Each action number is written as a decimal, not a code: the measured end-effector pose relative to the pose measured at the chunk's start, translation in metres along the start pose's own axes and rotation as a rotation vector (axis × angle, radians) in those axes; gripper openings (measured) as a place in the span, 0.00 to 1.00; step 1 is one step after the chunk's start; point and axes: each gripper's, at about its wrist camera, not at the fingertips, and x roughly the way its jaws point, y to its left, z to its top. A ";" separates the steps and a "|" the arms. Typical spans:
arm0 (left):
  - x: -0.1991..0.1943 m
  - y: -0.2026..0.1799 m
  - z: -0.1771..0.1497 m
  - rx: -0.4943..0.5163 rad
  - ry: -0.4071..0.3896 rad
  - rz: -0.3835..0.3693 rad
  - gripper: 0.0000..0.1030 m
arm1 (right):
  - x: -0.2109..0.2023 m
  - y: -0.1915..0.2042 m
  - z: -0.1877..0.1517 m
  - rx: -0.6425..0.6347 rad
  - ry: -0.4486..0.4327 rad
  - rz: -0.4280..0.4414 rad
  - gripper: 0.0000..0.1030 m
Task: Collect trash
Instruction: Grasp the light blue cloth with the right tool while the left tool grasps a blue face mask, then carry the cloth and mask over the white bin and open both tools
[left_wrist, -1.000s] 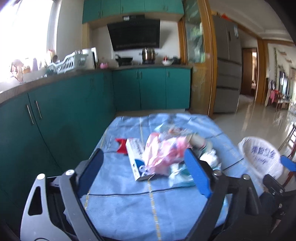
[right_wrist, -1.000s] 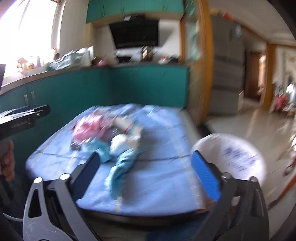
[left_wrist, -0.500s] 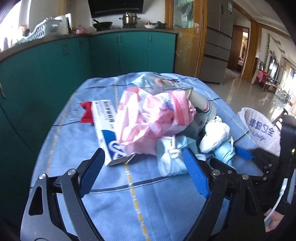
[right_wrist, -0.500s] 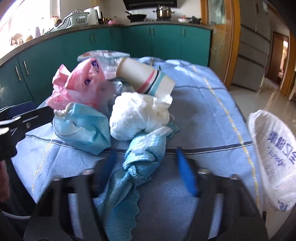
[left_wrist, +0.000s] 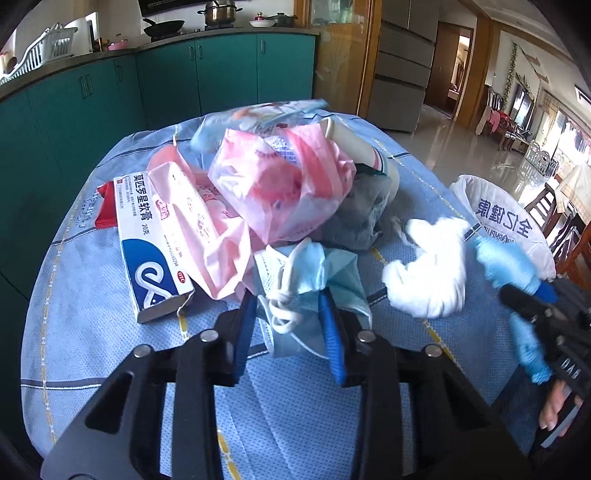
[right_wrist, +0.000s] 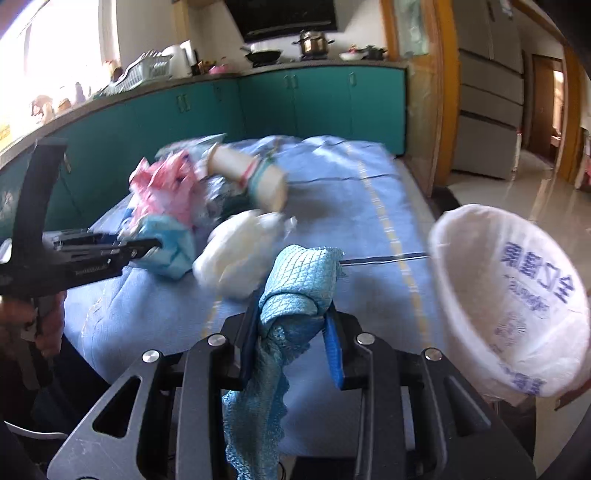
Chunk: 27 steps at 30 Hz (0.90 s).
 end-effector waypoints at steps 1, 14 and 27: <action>-0.002 0.000 -0.001 0.001 -0.003 0.002 0.29 | -0.005 -0.005 0.000 0.010 -0.016 -0.013 0.31; -0.077 -0.004 0.010 -0.015 -0.150 -0.036 0.17 | -0.036 -0.061 0.006 0.064 -0.156 -0.135 0.31; -0.074 -0.124 0.069 0.126 -0.311 -0.215 0.17 | -0.095 -0.144 -0.005 0.147 -0.260 -0.374 0.31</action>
